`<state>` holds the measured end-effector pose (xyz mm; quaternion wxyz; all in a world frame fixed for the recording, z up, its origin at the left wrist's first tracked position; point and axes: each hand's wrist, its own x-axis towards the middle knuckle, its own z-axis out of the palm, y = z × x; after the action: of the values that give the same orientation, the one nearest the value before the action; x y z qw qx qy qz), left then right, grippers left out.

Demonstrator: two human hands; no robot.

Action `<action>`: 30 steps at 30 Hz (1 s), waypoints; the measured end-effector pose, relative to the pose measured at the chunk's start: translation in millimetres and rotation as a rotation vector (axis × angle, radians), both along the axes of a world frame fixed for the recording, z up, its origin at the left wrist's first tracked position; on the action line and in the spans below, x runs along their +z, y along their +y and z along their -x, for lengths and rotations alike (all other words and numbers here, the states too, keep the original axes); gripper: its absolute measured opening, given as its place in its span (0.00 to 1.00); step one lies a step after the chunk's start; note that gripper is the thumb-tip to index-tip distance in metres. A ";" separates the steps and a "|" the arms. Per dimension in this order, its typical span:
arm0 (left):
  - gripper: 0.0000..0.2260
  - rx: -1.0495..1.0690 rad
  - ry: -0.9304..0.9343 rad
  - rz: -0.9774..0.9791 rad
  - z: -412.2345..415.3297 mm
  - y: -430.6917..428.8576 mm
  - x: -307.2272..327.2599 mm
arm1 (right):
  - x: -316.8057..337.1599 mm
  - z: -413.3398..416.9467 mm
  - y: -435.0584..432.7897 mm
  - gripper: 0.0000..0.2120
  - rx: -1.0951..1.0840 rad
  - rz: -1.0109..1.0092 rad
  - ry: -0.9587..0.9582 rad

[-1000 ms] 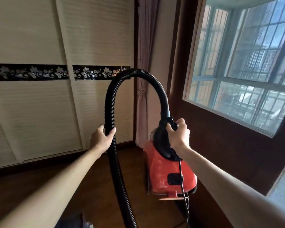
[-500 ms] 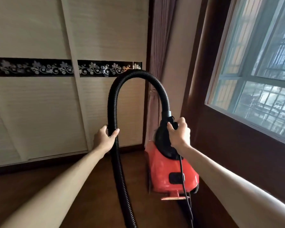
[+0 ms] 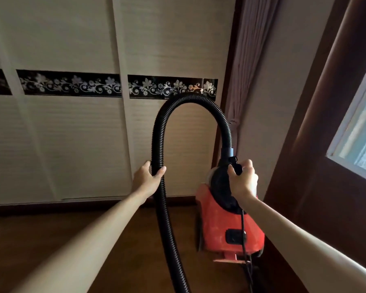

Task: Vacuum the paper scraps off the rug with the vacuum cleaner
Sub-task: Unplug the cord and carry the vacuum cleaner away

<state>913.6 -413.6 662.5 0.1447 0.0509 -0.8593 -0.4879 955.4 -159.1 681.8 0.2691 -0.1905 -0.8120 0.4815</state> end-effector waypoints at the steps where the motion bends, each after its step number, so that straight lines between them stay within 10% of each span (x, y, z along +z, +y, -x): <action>1: 0.12 -0.005 -0.004 0.005 15.2 -2.5 -2.2 | -1.5 14.6 -2.8 0.12 0.001 0.008 -0.007; 24: 0.20 -0.114 0.039 0.115 329.4 -45.1 5.5 | -5.2 309.5 -40.5 0.11 -0.069 0.036 -0.029; 30: 0.08 -0.197 0.024 0.113 425.6 -32.7 -6.8 | -19.4 392.0 -24.0 0.10 -0.087 0.030 -0.036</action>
<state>488.0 -446.3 655.7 0.1091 -0.0479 -0.8845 -0.4510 563.5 -183.1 662.3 0.2722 -0.2385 -0.8004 0.4780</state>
